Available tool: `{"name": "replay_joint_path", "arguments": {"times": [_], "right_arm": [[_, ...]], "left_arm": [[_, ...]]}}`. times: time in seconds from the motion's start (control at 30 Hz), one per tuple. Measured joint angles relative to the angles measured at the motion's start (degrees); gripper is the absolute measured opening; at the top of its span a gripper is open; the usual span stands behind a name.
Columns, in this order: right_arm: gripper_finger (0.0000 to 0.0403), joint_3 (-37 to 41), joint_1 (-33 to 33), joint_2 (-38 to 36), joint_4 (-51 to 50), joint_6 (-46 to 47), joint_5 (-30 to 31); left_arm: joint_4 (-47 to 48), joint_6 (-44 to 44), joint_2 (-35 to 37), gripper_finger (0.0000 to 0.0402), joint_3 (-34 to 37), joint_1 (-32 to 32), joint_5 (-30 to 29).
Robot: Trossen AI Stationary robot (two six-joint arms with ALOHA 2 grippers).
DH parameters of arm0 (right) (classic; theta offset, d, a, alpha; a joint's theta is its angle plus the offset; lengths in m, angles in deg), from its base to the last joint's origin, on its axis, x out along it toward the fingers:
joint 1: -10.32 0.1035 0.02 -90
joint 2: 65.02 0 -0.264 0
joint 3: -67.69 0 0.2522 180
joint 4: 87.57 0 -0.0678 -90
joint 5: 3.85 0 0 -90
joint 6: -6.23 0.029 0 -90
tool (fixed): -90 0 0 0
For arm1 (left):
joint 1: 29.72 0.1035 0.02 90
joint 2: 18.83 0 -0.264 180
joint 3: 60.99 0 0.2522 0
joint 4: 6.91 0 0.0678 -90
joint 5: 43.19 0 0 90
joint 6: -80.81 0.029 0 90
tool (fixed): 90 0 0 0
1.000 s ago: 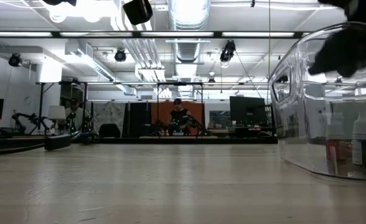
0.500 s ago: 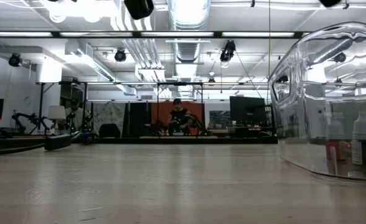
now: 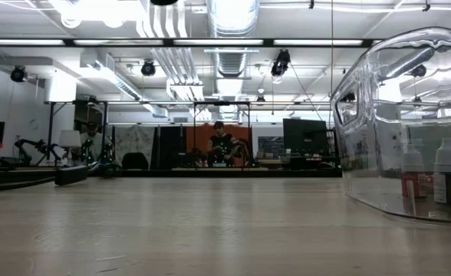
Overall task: Pick & Place food coloring
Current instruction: Put the black food color into the transparent bin
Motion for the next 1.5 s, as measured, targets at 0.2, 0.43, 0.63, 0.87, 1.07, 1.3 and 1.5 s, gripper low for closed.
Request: {"name": "replay_joint_path", "arguments": {"times": [0.2, 0.43, 0.63, 0.87, 1.07, 1.3, 1.5], "right_arm": [[0.0162, -0.69, 0.00, 0.00, 0.02, -0.10, -0.13], [0.0162, 0.57, 0.13, 0.00, 0.21, -0.13, -5.75], [0.0162, 1.01, 0.15, 0.00, -0.49, -1.60, -15.02], [0.0161, 1.03, 0.13, 0.00, -1.63, -2.07, -23.53], [0.0152, 1.34, 1.00, 0.00, -4.66, -1.43, -24.84], [0.0143, 1.84, 1.38, 0.00, -4.59, -1.41, -25.31], [0.0139, 1.84, 1.38, 0.00, -4.55, -1.61, -25.33]], "left_arm": [[10.46, -1.40, -6.55, 0.0171, -9.15, -2.33, 0.03], [17.33, -7.72, -15.76, 0.0171, -16.45, -5.01, -1.06], [23.78, -16.77, -22.53, 0.0171, -19.34, -6.13, -0.88], [33.56, -29.28, -28.09, 0.0171, -19.45, -6.36, 2.18], [35.53, -35.31, -32.05, 0.0171, -17.91, -6.80, 13.10], [39.31, -36.08, -36.27, 0.0171, -17.66, -8.09, 18.74], [41.03, -35.98, -41.04, 0.0171, -17.59, -8.58, 25.94]]}}
